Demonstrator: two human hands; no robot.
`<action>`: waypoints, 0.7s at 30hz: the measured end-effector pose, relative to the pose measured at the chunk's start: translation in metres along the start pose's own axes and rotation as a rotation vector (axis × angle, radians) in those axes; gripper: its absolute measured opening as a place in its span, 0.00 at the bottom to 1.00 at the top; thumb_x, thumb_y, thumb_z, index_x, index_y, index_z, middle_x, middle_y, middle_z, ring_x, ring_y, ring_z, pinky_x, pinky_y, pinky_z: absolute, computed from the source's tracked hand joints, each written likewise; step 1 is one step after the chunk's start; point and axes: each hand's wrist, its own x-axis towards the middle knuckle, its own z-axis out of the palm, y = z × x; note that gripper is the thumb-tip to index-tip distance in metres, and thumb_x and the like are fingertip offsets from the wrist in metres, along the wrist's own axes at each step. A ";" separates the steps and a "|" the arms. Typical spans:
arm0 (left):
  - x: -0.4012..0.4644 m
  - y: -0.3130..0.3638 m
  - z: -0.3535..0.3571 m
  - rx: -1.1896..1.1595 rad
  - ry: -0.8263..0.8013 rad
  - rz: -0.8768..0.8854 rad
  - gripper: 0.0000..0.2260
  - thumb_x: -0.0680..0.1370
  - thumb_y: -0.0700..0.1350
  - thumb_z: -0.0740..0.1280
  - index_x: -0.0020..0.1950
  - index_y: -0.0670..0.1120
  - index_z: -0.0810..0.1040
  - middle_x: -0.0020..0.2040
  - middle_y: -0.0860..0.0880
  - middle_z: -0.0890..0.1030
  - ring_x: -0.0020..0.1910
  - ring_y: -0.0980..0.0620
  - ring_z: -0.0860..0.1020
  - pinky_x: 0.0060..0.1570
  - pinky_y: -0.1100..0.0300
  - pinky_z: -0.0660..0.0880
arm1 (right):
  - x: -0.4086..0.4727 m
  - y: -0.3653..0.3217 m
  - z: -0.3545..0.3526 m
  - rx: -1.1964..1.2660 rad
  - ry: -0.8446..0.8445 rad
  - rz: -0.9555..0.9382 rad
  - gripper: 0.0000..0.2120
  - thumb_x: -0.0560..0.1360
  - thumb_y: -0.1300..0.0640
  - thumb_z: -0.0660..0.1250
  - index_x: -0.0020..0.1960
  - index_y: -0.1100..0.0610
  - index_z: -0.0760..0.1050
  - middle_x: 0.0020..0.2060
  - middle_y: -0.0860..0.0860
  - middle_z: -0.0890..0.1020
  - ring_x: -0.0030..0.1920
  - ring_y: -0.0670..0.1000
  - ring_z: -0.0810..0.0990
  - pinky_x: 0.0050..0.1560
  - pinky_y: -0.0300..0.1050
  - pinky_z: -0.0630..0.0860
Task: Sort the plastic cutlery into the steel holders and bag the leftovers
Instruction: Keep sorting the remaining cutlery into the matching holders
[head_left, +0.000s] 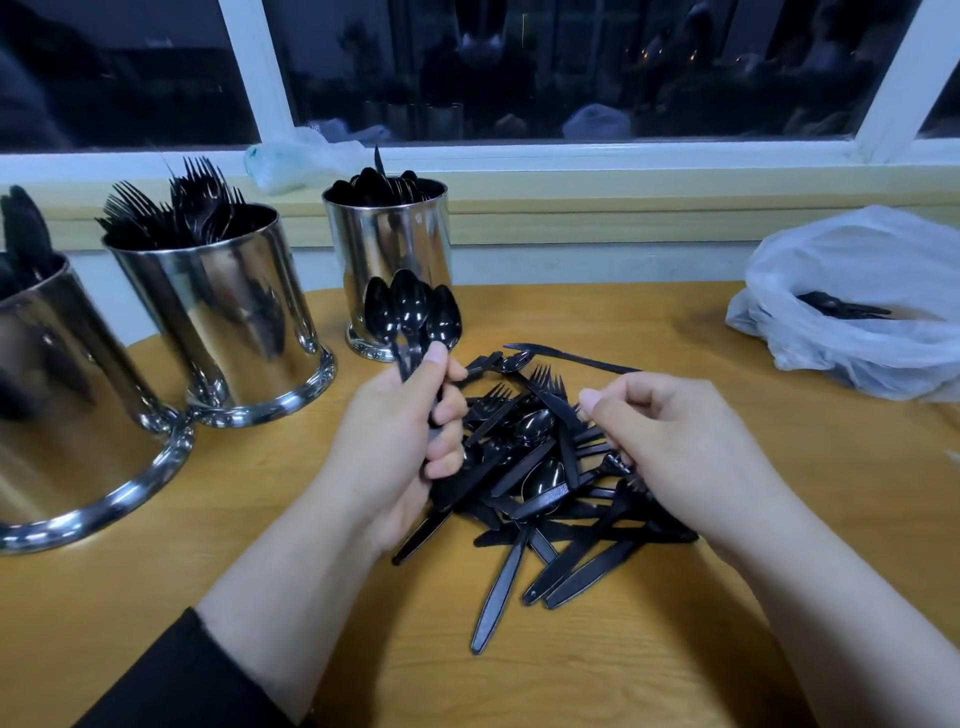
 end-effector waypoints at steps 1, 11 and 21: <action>-0.001 0.002 -0.005 0.011 0.006 0.001 0.12 0.86 0.51 0.61 0.51 0.43 0.73 0.32 0.51 0.66 0.25 0.56 0.59 0.22 0.65 0.56 | 0.000 -0.003 0.000 -0.039 -0.001 -0.021 0.15 0.79 0.47 0.69 0.36 0.52 0.79 0.26 0.49 0.70 0.26 0.50 0.63 0.26 0.38 0.63; 0.006 0.008 -0.037 0.224 0.054 0.041 0.13 0.85 0.54 0.62 0.51 0.44 0.72 0.31 0.50 0.68 0.24 0.53 0.64 0.23 0.61 0.61 | 0.045 -0.030 0.027 -0.463 -0.039 -0.154 0.04 0.80 0.49 0.68 0.48 0.45 0.81 0.39 0.40 0.81 0.40 0.43 0.78 0.37 0.38 0.70; 0.010 0.009 -0.044 0.219 0.016 0.050 0.18 0.84 0.52 0.66 0.59 0.36 0.72 0.31 0.51 0.64 0.26 0.53 0.59 0.25 0.61 0.56 | 0.112 -0.025 0.071 -0.870 -0.130 -0.047 0.12 0.79 0.48 0.70 0.57 0.54 0.81 0.48 0.53 0.83 0.48 0.55 0.79 0.45 0.46 0.74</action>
